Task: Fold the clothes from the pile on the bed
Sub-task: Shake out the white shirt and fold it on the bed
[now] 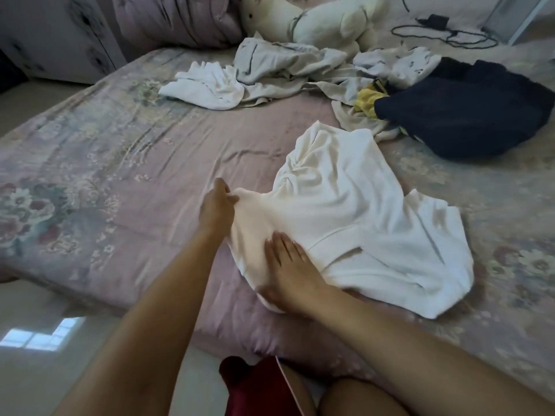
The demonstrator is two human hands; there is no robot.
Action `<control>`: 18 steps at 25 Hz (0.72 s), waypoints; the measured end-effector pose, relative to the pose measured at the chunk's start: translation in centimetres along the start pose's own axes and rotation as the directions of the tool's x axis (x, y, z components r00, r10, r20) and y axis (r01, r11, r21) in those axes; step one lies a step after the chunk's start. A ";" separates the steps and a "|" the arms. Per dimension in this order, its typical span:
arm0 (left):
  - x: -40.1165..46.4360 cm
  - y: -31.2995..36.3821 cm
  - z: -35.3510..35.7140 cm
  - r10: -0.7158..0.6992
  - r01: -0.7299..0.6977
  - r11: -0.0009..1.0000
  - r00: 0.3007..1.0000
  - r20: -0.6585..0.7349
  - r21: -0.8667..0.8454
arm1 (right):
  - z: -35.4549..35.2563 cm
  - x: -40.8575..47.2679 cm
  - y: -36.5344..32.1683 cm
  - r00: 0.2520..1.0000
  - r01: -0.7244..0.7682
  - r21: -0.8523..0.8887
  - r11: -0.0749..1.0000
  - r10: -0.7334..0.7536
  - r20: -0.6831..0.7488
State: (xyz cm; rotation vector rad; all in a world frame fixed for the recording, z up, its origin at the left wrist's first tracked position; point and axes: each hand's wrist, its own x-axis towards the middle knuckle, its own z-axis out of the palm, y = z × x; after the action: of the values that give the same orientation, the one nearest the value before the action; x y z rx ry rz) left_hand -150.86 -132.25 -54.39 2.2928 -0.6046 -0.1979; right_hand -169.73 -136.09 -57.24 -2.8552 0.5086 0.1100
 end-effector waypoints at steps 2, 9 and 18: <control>0.0 -1.1 -1.2 0.017 -0.014 0.996 0.999 -0.033 0.090 | -0.1 0.6 -1.4 0.998 -0.036 0.090 0.995 0.040 -0.042; 0.4 -4.3 -2.3 0.223 -0.171 0.769 0.975 -0.008 0.616 | 2.6 0.4 -2.9 0.953 0.292 0.106 0.951 -0.299 0.055; -11.8 -5.0 3.0 0.690 -0.874 0.432 0.478 0.543 0.221 | -3.3 -10.7 15.3 0.990 -0.036 -0.176 0.984 0.059 0.128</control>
State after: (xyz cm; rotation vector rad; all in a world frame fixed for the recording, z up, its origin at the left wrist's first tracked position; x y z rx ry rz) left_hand -160.30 -125.45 -60.53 2.0962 -2.1153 0.0015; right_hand -185.03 -147.33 -56.19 -2.9770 0.5649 0.3681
